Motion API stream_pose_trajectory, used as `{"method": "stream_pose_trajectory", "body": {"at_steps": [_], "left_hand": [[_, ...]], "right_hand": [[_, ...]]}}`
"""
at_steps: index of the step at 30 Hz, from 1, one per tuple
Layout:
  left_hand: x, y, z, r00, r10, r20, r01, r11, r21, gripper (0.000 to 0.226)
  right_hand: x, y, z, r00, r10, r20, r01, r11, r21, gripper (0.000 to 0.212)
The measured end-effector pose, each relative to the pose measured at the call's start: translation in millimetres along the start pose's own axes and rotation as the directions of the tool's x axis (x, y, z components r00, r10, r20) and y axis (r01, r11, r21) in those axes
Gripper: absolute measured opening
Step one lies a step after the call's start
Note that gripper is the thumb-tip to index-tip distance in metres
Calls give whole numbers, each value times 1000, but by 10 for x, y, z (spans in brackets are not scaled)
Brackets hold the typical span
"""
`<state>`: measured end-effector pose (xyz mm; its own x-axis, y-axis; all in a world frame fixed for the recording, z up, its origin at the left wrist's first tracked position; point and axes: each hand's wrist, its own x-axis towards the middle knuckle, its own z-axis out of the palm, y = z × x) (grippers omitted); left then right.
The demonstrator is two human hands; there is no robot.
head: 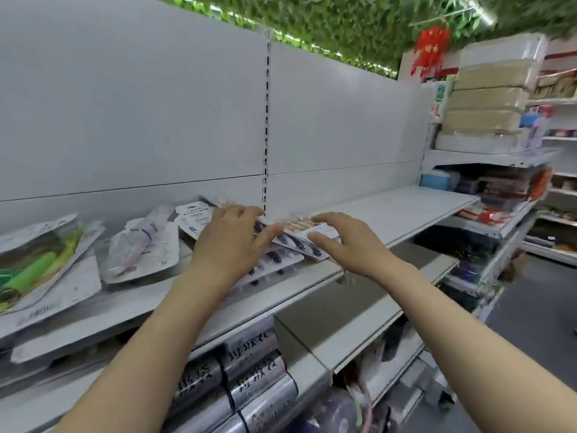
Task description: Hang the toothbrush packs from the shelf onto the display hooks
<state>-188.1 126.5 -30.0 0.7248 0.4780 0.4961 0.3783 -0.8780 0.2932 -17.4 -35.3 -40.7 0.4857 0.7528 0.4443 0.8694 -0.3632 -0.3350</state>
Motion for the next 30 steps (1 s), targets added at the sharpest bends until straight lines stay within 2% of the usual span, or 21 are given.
{"method": "stream_pose_trajectory", "body": {"at_steps": [2, 6, 9, 12, 14, 17, 20, 24, 27, 30], "left_hand": [[58, 16, 54, 998, -60, 29, 59, 998, 27, 71], [89, 72, 49, 980, -197, -32, 199, 976, 89, 76], [69, 104, 35, 949, -314, 9, 310, 941, 135, 89], [124, 199, 43, 905, -424, 29, 418, 900, 126, 84], [194, 306, 54, 873, -488, -7, 483, 863, 148, 85], [297, 437, 115, 829, -556, -59, 554, 803, 221, 85], [394, 540, 217, 798, -590, -123, 600, 760, 250, 82], [472, 682, 324, 765, -600, -235, 627, 776, 59, 69], [490, 758, 368, 763, -546, -346, 560, 826, -69, 69], [473, 834, 391, 752, -489, -443, 495, 862, -112, 71]], "right_hand": [[146, 79, 86, 996, -51, 67, 40, 988, 149, 51], [405, 66, 249, 949, -260, 176, 182, 913, 365, 50], [541, 101, 371, 930, -341, 138, 238, 844, 480, 41], [646, 198, 447, 925, -374, 62, 281, 786, 550, 32], [707, 283, 454, 920, -386, 70, 279, 769, 576, 30], [811, 491, 410, 935, -352, 35, 284, 806, 520, 31], [900, 854, 307, 974, -226, 3, 207, 899, 387, 38], [963, 1404, 257, 998, -43, 56, 27, 966, 257, 55], [974, 1624, 289, 988, 64, 143, -85, 985, 149, 67], [970, 1632, 335, 966, 113, 234, -133, 989, 69, 70]]}}
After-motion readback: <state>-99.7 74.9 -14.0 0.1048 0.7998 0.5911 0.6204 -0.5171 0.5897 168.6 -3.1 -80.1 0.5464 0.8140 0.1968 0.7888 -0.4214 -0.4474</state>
